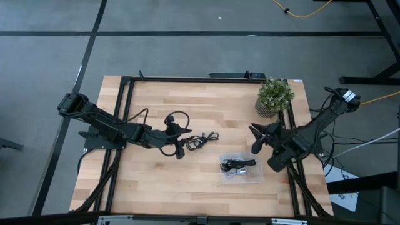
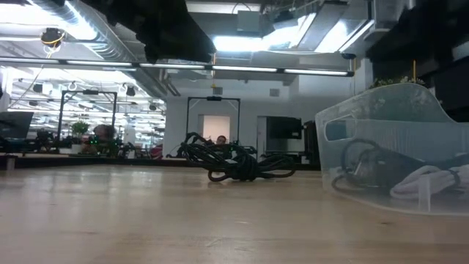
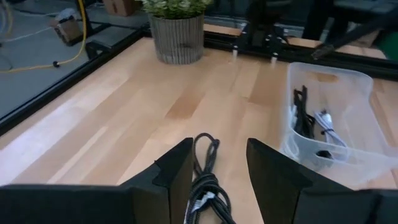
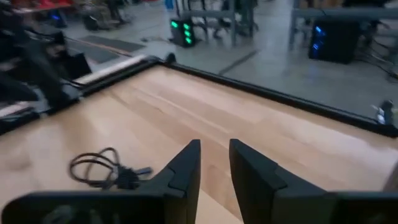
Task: Pick and place USB-C Cables
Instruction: Put the black charger cable into the transparent bin
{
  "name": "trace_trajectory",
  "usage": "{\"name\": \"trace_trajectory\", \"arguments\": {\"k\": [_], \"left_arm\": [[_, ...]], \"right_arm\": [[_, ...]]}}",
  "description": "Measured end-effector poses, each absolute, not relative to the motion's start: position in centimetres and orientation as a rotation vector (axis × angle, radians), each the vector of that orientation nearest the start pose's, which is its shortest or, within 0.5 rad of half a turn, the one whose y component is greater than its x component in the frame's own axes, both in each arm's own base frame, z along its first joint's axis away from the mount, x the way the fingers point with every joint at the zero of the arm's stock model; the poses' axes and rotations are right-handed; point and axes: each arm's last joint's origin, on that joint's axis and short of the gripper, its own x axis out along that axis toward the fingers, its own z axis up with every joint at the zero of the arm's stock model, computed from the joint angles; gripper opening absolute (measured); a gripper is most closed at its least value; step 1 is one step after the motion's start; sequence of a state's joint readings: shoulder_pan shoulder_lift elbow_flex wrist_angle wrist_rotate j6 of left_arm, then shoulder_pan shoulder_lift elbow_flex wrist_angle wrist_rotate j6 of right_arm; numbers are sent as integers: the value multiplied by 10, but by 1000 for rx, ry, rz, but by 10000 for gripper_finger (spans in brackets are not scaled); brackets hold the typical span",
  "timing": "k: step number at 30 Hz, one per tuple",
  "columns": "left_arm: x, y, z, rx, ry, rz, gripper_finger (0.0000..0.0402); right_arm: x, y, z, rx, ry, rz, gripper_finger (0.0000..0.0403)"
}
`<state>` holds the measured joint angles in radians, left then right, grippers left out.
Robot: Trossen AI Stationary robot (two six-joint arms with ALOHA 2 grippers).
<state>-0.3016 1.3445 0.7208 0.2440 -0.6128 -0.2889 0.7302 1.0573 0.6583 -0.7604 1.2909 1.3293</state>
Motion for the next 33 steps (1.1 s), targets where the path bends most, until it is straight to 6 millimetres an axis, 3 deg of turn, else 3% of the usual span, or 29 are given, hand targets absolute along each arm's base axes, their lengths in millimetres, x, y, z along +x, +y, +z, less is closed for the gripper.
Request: {"name": "trace_trajectory", "arguments": {"k": [5,8,12,17,20,27,33], "left_arm": [[274,-61,232,-147,295,356,144],[274,-61,232,-151,298,342,144],[274,-61,232,-152,300,337,144],[274,-61,232,-154,300,336,144],[274,-62,232,-172,299,336,144],[273,-62,231,-173,305,337,144],[273,-62,231,-170,311,339,144]], "right_arm": [[154,79,224,247,311,-762,90],[161,76,227,270,429,-678,90],[181,81,236,331,553,-283,90],[201,89,257,114,300,313,90],[201,87,256,-60,211,490,90],[193,63,219,-37,300,395,90],[173,49,208,-10,219,353,90]]}}
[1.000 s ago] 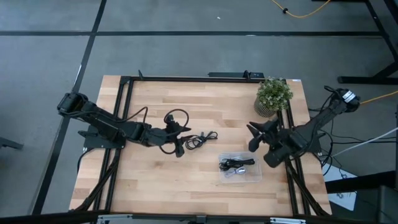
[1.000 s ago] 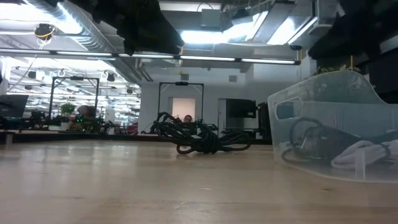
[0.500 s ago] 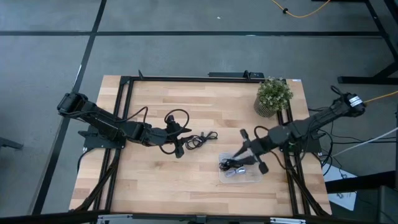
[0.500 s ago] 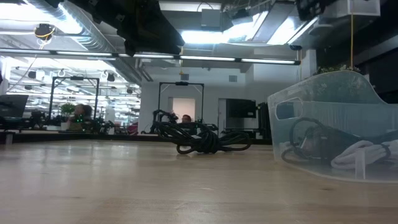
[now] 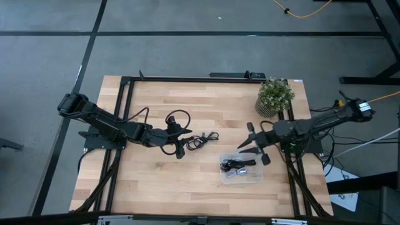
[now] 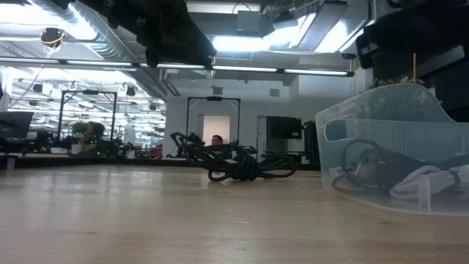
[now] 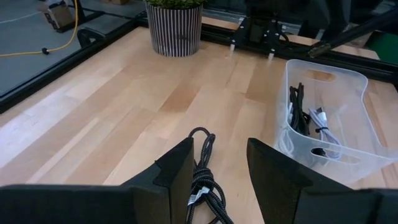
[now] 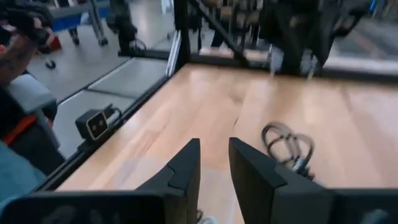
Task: Pick and place USB-C Cables
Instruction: Put the black charger cable into the transparent bin
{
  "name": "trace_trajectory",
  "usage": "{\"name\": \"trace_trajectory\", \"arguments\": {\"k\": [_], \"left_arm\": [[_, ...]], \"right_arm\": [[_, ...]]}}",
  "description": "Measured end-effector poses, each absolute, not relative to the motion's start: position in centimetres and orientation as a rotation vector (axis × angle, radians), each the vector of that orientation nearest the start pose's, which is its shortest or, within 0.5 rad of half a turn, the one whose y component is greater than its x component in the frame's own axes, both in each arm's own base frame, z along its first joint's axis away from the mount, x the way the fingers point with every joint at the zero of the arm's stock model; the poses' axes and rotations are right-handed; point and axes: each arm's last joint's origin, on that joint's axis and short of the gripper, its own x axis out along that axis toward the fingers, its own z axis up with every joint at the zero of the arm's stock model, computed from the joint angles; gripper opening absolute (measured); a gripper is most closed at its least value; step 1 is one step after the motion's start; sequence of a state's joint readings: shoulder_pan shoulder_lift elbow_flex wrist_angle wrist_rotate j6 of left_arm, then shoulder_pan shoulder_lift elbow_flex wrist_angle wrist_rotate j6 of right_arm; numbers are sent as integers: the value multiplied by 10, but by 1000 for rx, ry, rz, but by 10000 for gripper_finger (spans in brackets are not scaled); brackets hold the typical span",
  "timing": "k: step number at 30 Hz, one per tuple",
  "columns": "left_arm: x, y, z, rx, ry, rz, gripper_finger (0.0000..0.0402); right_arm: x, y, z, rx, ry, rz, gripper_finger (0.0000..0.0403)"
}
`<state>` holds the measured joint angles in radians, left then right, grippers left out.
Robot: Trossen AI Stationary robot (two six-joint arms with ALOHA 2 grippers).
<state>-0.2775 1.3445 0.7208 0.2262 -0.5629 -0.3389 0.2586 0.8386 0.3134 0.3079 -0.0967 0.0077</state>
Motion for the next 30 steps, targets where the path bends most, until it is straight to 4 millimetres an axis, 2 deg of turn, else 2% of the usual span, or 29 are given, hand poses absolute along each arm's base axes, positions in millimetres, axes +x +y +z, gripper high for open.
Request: {"name": "trace_trajectory", "arguments": {"k": [4,13,23,27,30], "left_arm": [[273,-62,231,-170,311,342,144],[273,-62,231,-172,310,343,144],[274,-62,232,-176,299,347,144],[273,-61,232,-171,292,372,144],[273,-60,232,-168,288,387,144]], "right_arm": [[156,39,202,-36,130,328,90],[124,26,179,21,-110,208,90],[112,22,187,-85,-201,156,90],[109,20,188,-3,-196,97,90],[109,19,181,56,-121,89,90]]}}
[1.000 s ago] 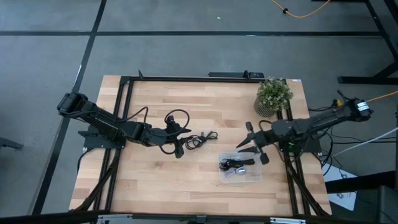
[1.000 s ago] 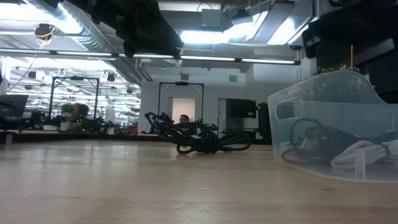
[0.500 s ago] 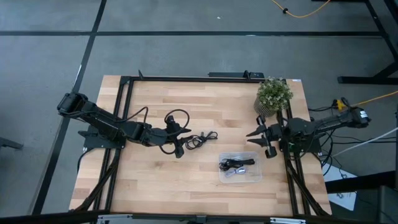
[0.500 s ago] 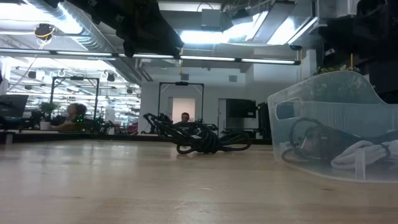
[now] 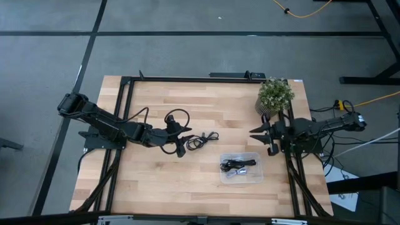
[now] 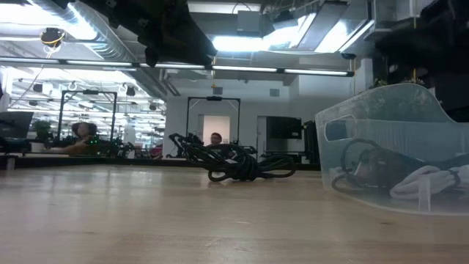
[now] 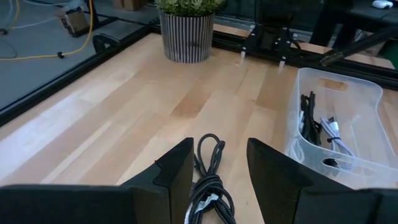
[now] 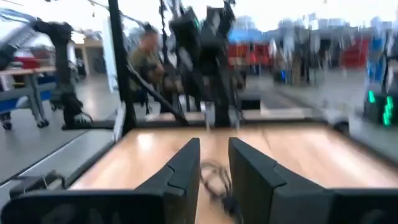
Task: Pick and place USB-C Cables
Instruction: Put the black charger cable into the transparent bin
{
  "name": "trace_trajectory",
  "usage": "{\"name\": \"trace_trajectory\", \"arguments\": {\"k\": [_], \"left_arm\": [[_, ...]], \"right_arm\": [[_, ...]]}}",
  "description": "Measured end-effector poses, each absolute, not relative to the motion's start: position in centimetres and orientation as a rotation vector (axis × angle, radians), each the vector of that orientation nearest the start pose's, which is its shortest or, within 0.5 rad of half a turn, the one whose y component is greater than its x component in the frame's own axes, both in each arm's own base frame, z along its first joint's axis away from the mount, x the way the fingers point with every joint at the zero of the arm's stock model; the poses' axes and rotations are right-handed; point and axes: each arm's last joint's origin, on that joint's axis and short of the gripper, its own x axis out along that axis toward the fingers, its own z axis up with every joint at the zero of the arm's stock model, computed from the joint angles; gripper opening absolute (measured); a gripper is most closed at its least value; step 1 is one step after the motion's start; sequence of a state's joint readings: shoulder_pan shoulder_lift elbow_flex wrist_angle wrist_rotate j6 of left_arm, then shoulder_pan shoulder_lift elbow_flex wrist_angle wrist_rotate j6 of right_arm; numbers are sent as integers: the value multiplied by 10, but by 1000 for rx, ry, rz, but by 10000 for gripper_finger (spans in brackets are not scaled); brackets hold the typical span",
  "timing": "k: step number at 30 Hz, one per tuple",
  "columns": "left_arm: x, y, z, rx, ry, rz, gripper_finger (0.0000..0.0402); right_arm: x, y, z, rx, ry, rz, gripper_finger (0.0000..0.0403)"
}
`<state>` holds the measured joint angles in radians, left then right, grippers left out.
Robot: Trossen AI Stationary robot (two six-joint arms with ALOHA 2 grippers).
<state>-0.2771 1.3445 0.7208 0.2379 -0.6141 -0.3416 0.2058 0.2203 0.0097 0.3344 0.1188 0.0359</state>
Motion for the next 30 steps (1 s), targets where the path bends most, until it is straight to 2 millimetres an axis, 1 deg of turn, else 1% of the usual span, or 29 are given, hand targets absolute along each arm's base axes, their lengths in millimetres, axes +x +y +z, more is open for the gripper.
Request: {"name": "trace_trajectory", "arguments": {"k": [4,9,13,20,24,27,30], "left_arm": [[273,-60,232,-167,286,392,144],[273,-60,232,-202,279,397,144],[273,-60,232,-216,277,400,144],[273,-60,232,-220,267,424,144],[273,-59,232,-317,252,425,144],[281,-56,235,-405,257,400,144],[296,-53,238,-369,303,385,144]], "right_arm": [[108,17,172,101,-39,23,90],[108,14,167,47,13,-74,90],[107,14,156,80,117,-87,90],[107,15,156,67,118,-71,90],[107,15,156,67,118,-71,90],[107,15,156,68,118,-69,90],[107,15,156,68,118,-68,90]]}}
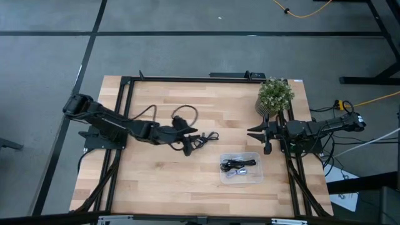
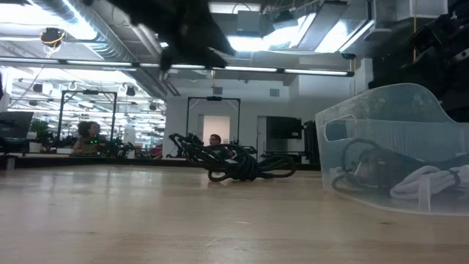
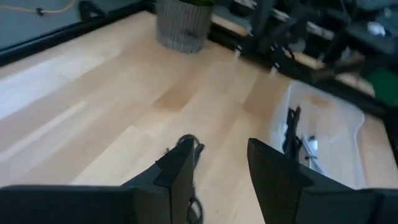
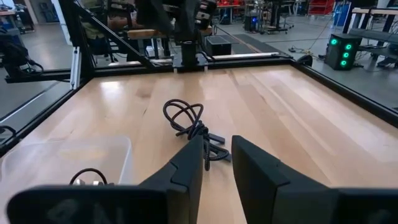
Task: Pick and place USB-C Cables
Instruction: Put the black charger cable into the transparent bin
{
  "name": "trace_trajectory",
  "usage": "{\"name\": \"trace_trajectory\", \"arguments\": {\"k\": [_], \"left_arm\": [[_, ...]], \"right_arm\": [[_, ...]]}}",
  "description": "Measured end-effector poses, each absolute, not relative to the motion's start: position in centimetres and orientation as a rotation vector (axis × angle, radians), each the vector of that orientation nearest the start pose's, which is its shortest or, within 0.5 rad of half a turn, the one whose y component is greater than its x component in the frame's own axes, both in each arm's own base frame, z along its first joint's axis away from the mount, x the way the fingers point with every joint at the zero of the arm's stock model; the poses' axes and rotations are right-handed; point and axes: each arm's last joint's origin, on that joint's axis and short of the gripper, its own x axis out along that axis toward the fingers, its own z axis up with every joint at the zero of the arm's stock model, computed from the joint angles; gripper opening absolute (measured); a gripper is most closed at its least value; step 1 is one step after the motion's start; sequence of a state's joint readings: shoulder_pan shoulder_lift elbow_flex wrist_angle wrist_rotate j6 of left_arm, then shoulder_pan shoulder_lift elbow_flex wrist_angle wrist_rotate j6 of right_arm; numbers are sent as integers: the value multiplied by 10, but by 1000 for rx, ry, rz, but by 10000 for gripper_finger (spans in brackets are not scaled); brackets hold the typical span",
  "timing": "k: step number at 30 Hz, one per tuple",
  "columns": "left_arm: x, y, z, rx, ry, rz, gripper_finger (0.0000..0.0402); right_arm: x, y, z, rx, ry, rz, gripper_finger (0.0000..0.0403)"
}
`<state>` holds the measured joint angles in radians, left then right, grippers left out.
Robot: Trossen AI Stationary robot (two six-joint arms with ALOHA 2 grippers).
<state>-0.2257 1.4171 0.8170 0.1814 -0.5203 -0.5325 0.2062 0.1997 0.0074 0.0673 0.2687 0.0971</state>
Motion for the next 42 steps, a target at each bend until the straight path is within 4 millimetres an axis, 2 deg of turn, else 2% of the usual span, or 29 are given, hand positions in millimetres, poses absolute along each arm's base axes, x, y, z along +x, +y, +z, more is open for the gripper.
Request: {"name": "trace_trajectory", "arguments": {"k": [3,7,12,15,19,26,33,42], "left_arm": [[316,-50,238,-282,414,360,144],[337,-47,227,-205,621,336,144],[357,-57,218,-149,741,169,144],[360,-65,211,-31,794,87,144],[360,-67,207,10,808,146,144],[358,-49,193,22,906,260,146],[368,-30,172,-17,962,282,147],[367,-26,173,-18,970,287,148]], "right_arm": [[107,15,156,72,118,-68,90],[107,15,156,70,119,-68,90],[107,15,156,62,120,-68,90],[107,15,156,55,120,-67,90],[107,15,156,61,120,-67,90],[107,15,156,67,122,-59,90],[108,16,155,68,132,-17,90],[109,17,151,66,176,10,90]]}}
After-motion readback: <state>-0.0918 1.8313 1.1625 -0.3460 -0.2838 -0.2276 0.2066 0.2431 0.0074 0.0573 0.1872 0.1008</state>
